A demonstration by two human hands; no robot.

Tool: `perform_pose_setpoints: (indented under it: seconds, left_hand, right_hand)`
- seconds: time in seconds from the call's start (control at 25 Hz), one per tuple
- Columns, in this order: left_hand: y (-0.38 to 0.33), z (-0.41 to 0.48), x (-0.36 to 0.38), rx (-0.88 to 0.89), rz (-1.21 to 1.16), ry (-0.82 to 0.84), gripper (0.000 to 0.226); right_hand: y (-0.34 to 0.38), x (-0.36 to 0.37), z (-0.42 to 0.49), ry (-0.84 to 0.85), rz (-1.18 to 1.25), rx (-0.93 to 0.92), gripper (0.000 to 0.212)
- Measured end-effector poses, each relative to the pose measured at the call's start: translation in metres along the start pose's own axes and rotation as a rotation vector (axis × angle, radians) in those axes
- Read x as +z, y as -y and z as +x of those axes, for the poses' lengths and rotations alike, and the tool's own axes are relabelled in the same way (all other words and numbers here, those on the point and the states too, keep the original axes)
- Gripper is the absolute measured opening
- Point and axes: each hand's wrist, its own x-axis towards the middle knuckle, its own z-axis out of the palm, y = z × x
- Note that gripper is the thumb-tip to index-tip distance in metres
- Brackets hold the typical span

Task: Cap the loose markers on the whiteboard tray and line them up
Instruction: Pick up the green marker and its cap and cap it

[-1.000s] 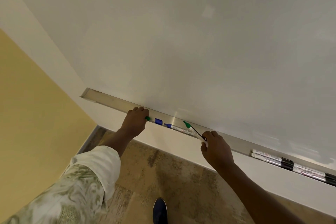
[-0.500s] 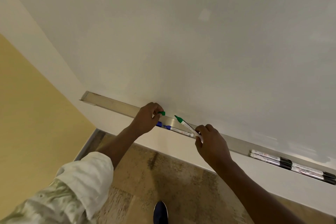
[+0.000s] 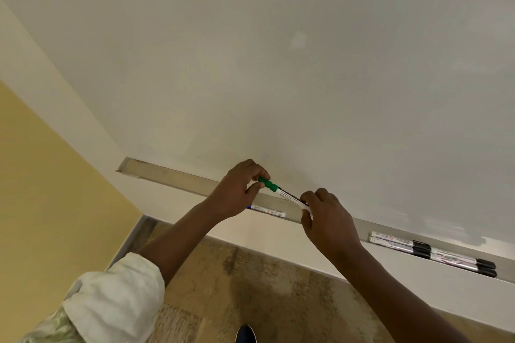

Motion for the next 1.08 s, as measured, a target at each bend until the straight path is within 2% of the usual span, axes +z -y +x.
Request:
perform_pose_setpoints:
  seconds: [0.12, 0.2, 0.28, 0.32, 0.44, 0.52, 0.6, 0.68, 0.76, 0.8, 0.92, 1.08]
  left_hand:
    - [-0.021, 0.001, -0.003, -0.076, -0.126, -0.015, 0.016]
    - [-0.048, -0.003, -0.001, -0.263, -0.449, -0.065, 0.017]
    - [-0.078, -0.010, 0.008, -0.369, -0.807, -0.147, 0.017]
    - [-0.092, -0.013, 0.014, -0.386, -0.936, -0.185, 0.018]
    - [-0.120, -0.019, 0.030, -0.416, -1.258, -0.245, 0.034]
    - [-0.134, -0.022, 0.037, -0.455, -1.415, -0.258, 0.045]
    - [-0.147, -0.027, 0.043, -0.480, -1.568, -0.181, 0.060]
    - [-0.158, -0.032, 0.048, -0.524, -1.711, 0.012, 0.085]
    - [-0.168, -0.033, 0.051, -0.515, -1.822, 0.172, 0.104]
    - [-0.171, -0.033, 0.053, -0.518, -1.850, 0.170, 0.107]
    - [-0.181, -0.030, 0.059, -0.635, -1.831, 0.019, 0.091]
    - [-0.186, -0.029, 0.060, -0.714, -1.793, -0.099, 0.083]
  right_hand:
    - [0.000, -0.014, -0.009, 0.001, 0.039, -0.037, 0.018]
    - [0.001, -0.028, -0.017, -0.005, 0.131, -0.040, 0.011]
    - [0.005, -0.039, -0.026, 0.017, 0.219, -0.050, 0.005]
    - [0.008, -0.043, -0.031, 0.022, 0.257, -0.060, 0.006]
    - [0.014, -0.053, -0.041, -0.006, 0.369, -0.041, 0.029]
    - [0.016, -0.062, -0.047, -0.039, 0.410, -0.029, 0.033]
    - [0.018, -0.070, -0.054, -0.075, 0.389, -0.044, 0.031]
    - [0.022, -0.073, -0.060, -0.078, 0.370, -0.045, 0.036]
    - [0.025, -0.074, -0.062, -0.070, 0.365, -0.020, 0.040]
    - [0.025, -0.074, -0.062, -0.074, 0.337, -0.012, 0.042]
    - [0.026, -0.076, -0.061, -0.058, 0.203, -0.016, 0.045]
    - [0.029, -0.077, -0.060, 0.017, 0.135, 0.005, 0.068]
